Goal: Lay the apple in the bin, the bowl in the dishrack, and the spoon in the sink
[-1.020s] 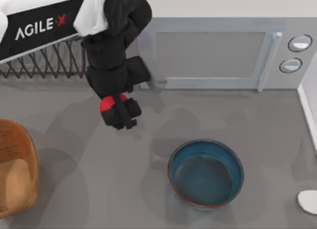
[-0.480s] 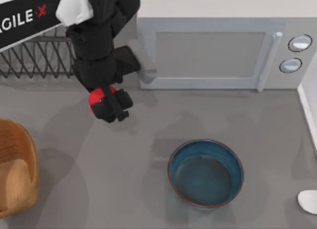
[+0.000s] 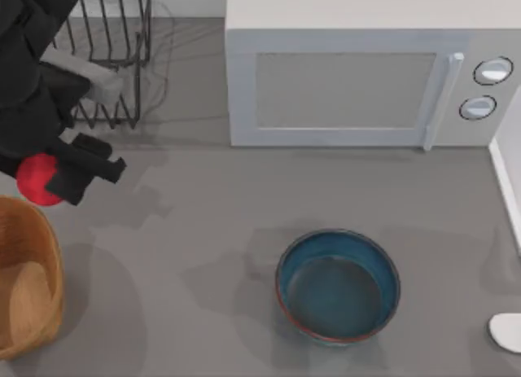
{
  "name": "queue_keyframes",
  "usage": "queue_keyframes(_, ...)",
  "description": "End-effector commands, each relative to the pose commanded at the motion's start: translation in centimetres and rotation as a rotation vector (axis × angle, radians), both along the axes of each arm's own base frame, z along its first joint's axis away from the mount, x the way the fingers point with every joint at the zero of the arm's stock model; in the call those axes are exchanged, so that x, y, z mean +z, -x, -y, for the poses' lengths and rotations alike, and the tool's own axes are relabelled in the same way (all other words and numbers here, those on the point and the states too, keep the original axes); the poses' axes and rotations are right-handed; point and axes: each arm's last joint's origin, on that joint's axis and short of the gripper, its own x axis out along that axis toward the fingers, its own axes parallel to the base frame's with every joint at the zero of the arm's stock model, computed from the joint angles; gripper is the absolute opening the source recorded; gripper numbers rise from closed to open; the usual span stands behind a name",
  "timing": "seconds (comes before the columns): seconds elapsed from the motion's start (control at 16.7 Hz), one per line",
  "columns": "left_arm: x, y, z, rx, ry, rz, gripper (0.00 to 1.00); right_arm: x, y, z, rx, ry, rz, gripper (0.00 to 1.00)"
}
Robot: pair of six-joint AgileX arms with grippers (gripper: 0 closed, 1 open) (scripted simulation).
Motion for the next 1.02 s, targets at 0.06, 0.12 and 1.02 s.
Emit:
queue_keyframes(0.06,0.4,1.1,-1.2,0.094,0.002,0.013,0.00,0.0,0.0,0.0,0.000,0.000,0.000,1.00)
queue_keyframes(0.12,0.7,2.2,-2.3,0.183,0.002,0.023,0.00,0.0,0.0,0.0,0.000,0.000,0.000,1.00)
queue_keyframes(1.02,-4.1,4.7,-5.8,0.420,-0.013,0.038,0.00,0.0,0.0,0.0,0.000,0.000,0.000,1.00)
